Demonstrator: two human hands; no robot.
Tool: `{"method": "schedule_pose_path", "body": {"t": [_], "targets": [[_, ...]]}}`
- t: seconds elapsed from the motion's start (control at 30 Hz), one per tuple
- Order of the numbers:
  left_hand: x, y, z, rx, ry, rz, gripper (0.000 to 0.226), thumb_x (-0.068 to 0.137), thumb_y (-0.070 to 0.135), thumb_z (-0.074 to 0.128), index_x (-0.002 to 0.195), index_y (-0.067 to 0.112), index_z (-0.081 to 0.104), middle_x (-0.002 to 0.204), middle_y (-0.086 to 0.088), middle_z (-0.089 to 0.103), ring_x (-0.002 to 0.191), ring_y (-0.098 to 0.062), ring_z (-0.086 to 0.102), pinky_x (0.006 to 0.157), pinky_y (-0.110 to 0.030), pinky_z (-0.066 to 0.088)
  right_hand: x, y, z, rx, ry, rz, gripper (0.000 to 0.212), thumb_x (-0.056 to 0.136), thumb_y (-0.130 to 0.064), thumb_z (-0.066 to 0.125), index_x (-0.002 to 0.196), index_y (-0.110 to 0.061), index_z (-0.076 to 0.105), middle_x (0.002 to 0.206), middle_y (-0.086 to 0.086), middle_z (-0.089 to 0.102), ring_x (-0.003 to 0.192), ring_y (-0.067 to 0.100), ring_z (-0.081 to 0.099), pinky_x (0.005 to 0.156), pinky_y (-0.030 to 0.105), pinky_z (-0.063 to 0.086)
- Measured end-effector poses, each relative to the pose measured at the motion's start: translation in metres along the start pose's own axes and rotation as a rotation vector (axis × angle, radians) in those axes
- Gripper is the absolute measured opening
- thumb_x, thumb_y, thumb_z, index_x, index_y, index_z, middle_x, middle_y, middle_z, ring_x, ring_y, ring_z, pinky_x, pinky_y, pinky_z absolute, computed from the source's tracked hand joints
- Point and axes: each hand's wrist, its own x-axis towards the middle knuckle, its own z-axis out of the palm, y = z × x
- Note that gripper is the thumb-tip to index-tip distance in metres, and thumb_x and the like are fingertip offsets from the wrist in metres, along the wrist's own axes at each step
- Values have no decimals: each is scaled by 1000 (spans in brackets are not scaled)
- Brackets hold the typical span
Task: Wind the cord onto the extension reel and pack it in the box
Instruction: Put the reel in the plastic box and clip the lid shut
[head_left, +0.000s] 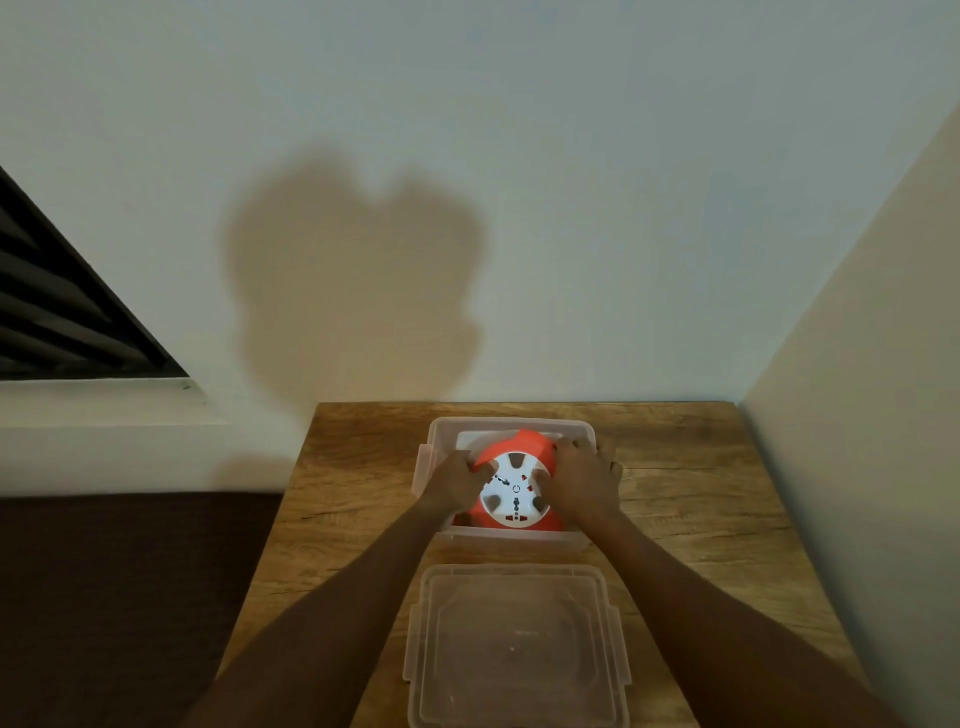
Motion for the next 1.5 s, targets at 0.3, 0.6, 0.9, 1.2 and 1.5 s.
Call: {"method": "schedule_pose_path", "body": {"t": [0.3, 0.6, 0.9, 1.2, 1.5], "targets": [[-64, -11, -16, 246, 324, 394, 34, 99, 24, 72, 131, 19, 64, 123, 17, 57, 108, -4, 58, 85, -8, 43, -42, 38, -5, 493, 319, 28, 57, 89, -52, 61, 136, -22, 48, 143, 6, 49, 131, 29, 42, 107, 54, 34], [-147, -116, -8, 239, 252, -144, 39, 95, 28, 74, 131, 20, 61, 127, -2, 66, 99, -9, 56, 78, -25, 46, -153, 115, 44, 549, -100, 292, 30, 87, -31, 65, 117, -28, 61, 106, -7, 66, 83, 3, 58, 73, 26, 47], [-173, -98, -17, 145, 142, -211, 40, 97, 28, 71, 133, 14, 62, 131, -6, 68, 98, -14, 60, 83, -32, 53, -188, 91, 28, 520, -188, 193, 25, 80, -27, 68, 105, -32, 64, 86, -19, 65, 76, -4, 60, 58, 11, 41], [-191, -40, -89, 28, 182, -95, 43, 99, 28, 71, 139, 18, 60, 117, 5, 58, 102, -19, 63, 87, -45, 61, -190, 66, -37, 694, -92, 122, 12, 81, -28, 74, 89, -29, 66, 85, -9, 68, 74, 9, 68, 65, 32, 60], [-126, 31, -100, -203, 139, 79, 19, 104, 22, 65, 120, 19, 73, 110, -4, 78, 96, -21, 75, 84, -48, 65, -104, 47, -84, 855, 33, 97, 4, 91, -23, 66, 94, -26, 65, 91, 0, 72, 72, 14, 72, 61, 31, 61]]}}
